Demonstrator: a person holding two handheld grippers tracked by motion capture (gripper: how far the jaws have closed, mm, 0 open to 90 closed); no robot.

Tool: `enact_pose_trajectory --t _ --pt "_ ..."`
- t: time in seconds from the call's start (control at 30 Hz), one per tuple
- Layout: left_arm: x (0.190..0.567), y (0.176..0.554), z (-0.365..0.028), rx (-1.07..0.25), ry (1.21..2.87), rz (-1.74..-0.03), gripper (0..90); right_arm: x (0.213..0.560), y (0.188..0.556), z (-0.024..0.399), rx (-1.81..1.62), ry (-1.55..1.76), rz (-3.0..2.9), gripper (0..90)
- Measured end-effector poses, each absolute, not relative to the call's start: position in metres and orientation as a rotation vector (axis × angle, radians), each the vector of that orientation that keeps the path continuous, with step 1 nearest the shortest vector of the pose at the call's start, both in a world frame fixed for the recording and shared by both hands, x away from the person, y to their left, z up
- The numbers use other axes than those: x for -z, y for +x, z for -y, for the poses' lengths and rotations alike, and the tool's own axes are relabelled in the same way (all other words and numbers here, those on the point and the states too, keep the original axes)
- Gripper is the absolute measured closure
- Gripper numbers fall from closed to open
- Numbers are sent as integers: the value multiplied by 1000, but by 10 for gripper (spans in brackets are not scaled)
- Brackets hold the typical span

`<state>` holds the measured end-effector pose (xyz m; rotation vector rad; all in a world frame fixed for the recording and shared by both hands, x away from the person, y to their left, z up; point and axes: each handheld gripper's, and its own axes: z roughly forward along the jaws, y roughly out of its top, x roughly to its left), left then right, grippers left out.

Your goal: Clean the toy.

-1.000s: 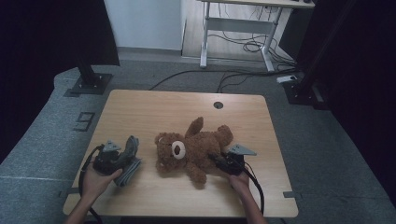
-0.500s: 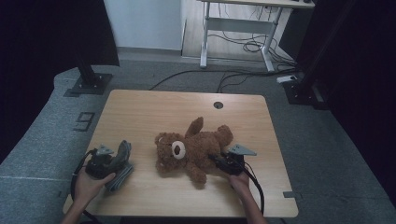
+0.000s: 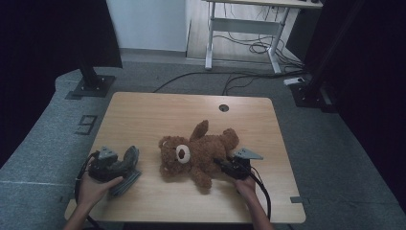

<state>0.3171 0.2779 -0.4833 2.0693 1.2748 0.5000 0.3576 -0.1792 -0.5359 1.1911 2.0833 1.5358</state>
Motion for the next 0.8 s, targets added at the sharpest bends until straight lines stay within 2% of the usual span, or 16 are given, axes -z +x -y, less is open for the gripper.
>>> enact_pose_trajectory --t 0.2,0.6,0.8 --pt "473 320 -261 -469 2032 -1213 267 536 358 179 -1539 1191 -2086 634" --pt "472 347 -213 -235 1998 -1121 181 536 358 180 -1541 1189 -2088 633" --pt "472 359 -195 -166 1977 -1092 153 536 358 180 -1543 1187 -2087 631"
